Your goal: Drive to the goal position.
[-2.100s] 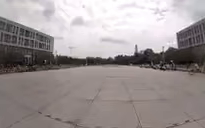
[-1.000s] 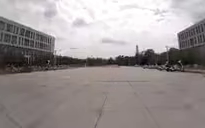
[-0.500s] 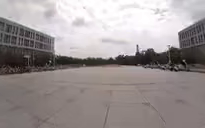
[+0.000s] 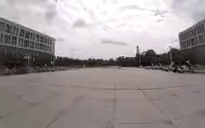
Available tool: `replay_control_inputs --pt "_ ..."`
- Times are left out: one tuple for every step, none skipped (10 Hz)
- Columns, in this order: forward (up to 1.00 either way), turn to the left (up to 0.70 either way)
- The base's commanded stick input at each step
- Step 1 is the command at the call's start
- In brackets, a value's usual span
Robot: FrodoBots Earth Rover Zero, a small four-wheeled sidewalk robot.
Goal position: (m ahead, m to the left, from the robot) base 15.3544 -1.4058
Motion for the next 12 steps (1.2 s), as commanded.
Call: replay_control_inputs --pt "1.0 -0.35" --pt "1.0 -0.38" --pt "1.0 -0.39" --pt "1.0 -0.15" --pt "1.0 0.0" --pt "1.0 0.0" --pt "1.0 0.0" --pt "1.0 0.0" --pt "1.0 0.0" --pt "1.0 0.0" --pt "1.0 0.0" --pt "1.0 0.0"
